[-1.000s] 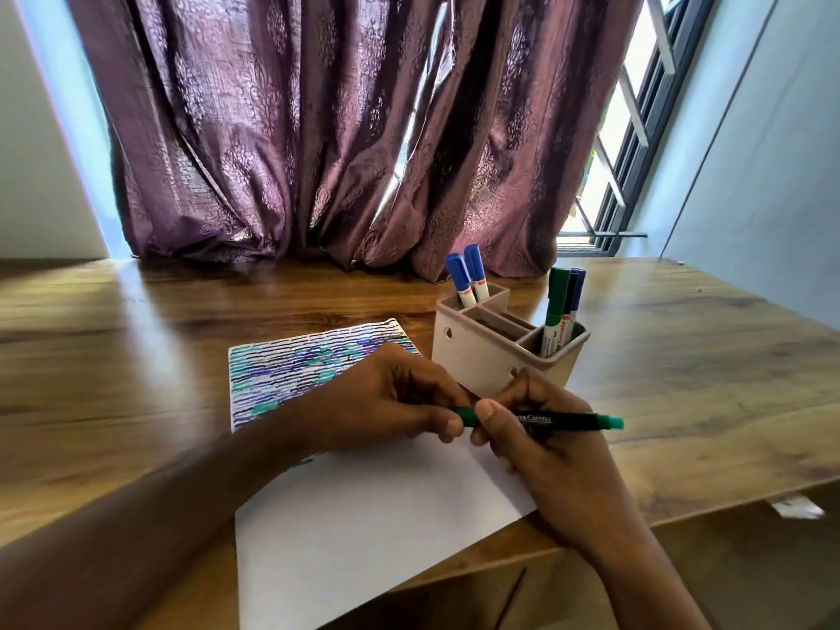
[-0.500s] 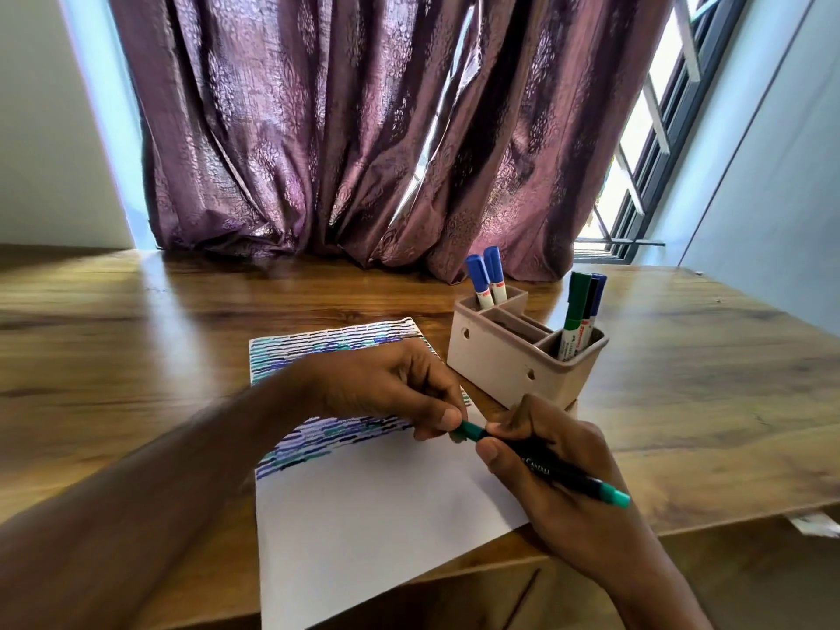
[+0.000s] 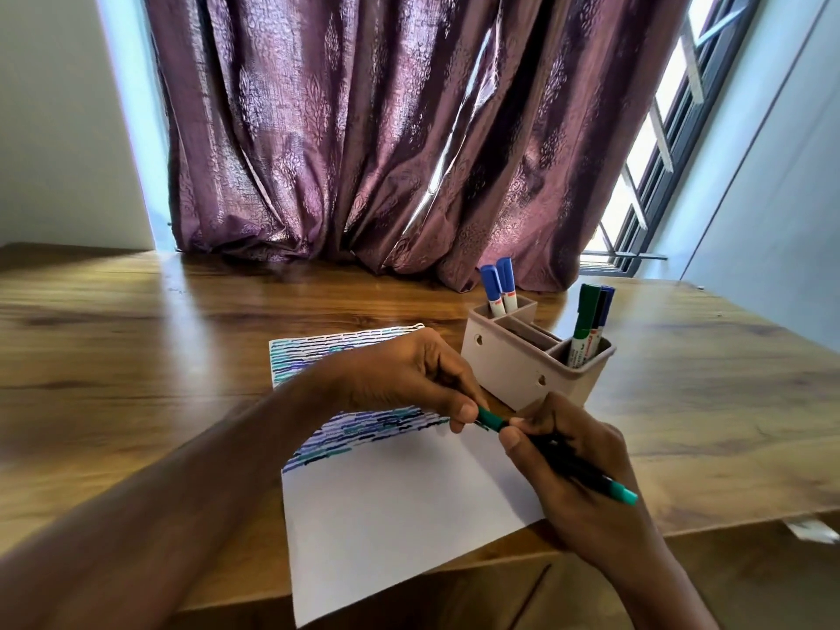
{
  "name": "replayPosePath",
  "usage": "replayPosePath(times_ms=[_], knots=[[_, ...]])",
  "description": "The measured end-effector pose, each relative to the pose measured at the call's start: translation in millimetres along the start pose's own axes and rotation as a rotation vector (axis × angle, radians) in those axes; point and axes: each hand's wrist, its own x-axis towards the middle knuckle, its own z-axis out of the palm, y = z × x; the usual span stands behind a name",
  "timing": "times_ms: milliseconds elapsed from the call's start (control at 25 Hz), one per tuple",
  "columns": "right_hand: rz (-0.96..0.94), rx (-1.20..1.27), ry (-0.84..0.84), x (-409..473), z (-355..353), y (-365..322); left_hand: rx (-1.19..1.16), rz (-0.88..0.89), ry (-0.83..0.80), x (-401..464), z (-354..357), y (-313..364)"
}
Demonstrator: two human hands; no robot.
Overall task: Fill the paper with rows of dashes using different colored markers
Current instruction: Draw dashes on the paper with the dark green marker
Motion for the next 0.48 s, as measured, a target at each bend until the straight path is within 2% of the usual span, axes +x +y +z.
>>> replayPosePath(times_ms=[160,360,480], knots=[[-0.015,-0.03,0.018,-0.1,0.1,0.7,-0.009,0.013,0.043,0.2,-1.2,-2.7],[-0.038,-0.04,-0.015,-3.6,1.2,-7.0,-0.064,-0.033,0.004,-7.9,-9.9,-13.0],[0.007,-0.051,0.015,-5.1,-0.1,-8.1,-0.254,-0.033,0.23,-36.0,-42.2,-25.9]])
